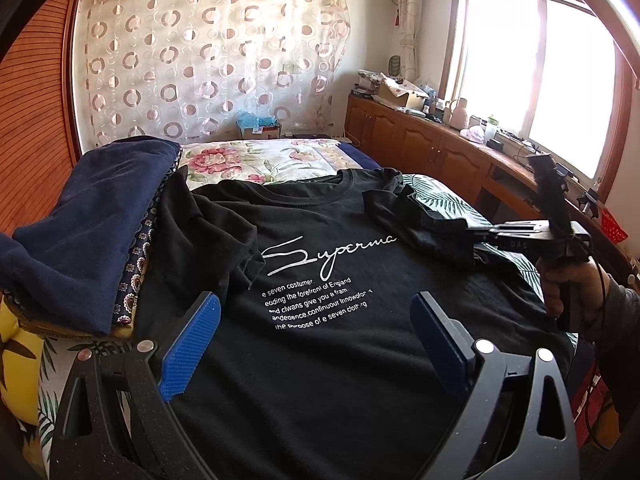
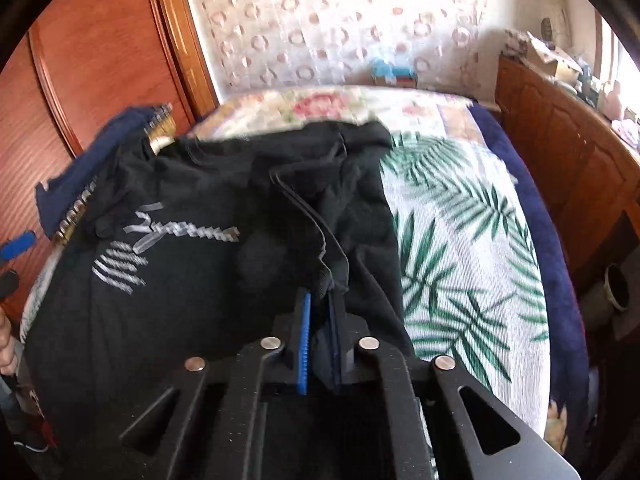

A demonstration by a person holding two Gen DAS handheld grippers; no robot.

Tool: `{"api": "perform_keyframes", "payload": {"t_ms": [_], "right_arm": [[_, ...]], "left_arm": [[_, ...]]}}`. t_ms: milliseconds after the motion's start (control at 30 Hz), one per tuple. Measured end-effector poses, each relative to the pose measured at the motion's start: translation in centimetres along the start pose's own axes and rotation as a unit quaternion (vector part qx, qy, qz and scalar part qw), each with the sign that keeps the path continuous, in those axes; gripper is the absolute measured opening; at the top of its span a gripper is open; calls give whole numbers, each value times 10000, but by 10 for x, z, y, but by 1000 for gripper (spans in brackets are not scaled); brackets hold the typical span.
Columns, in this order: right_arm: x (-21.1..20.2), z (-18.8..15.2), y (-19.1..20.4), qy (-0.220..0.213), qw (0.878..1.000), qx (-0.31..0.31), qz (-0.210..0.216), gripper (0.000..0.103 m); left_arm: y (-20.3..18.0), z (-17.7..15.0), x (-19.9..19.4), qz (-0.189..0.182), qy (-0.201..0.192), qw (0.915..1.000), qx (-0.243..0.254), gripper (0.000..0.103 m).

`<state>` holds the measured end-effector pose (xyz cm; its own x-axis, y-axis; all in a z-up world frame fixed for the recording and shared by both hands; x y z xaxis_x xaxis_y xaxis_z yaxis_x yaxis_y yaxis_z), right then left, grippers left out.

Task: Fold small clothes
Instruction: 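Grasp the sleeve with the right tool, fold it over, and release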

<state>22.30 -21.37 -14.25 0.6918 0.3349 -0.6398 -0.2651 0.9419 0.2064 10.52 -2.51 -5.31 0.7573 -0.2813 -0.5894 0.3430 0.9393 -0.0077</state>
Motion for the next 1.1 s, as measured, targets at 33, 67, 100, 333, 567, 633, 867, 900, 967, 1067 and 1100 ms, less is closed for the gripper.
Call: {"api": "perform_keyframes", "payload": {"t_ms": [33, 67, 100, 333, 567, 633, 867, 900, 967, 1067, 1100], "right_arm": [[-4, 1, 4, -90, 9999, -52, 88, 7], [-8, 1, 8, -161, 9996, -105, 185, 6], [-12, 1, 14, -216, 9991, -176, 306, 6], [-12, -19, 58, 8, 9952, -633, 753, 6], [6, -53, 73, 424, 9942, -835, 525, 10], [4, -55, 70, 480, 9942, -813, 513, 16], [-26, -28, 50, 53, 9970, -731, 238, 35], [-26, -23, 45, -1, 9973, -703, 190, 36], [-28, -12, 39, -100, 9976, -684, 72, 38], [-12, 10, 27, -107, 9982, -574, -95, 38], [-3, 17, 23, -81, 9984, -529, -185, 38]], "left_arm": [[0, 0, 0, 4, -1, 10000, -8, 96], [1, 0, -1, 7, -7, 10000, -15, 96], [1, 0, -1, 9, -15, 10000, -24, 96], [2, 3, -3, 30, -67, 10000, -20, 96], [4, 3, -5, 60, -85, 9999, -40, 96], [5, 3, -5, 68, -83, 9999, -59, 96], [5, 4, -3, 90, -110, 9999, -88, 96], [5, 4, -3, 89, -108, 9999, -87, 96], [5, 4, -3, 84, -108, 9999, -90, 96], [4, 3, -2, 89, -89, 9999, -90, 96], [4, 3, -2, 89, -78, 9999, -91, 96]]}}
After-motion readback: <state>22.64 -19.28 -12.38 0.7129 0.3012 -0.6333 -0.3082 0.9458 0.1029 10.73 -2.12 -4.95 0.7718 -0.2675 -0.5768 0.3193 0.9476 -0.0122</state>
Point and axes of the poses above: each gripper's, at about its wrist camera, not at the fingertips, and x roughly the way its jaws point, y to its left, z to its top, the point moved 3 cm from there along x, roughly the way its jaws point, and after that the axes turned 8 degrees about x, right-handed, at the moved point
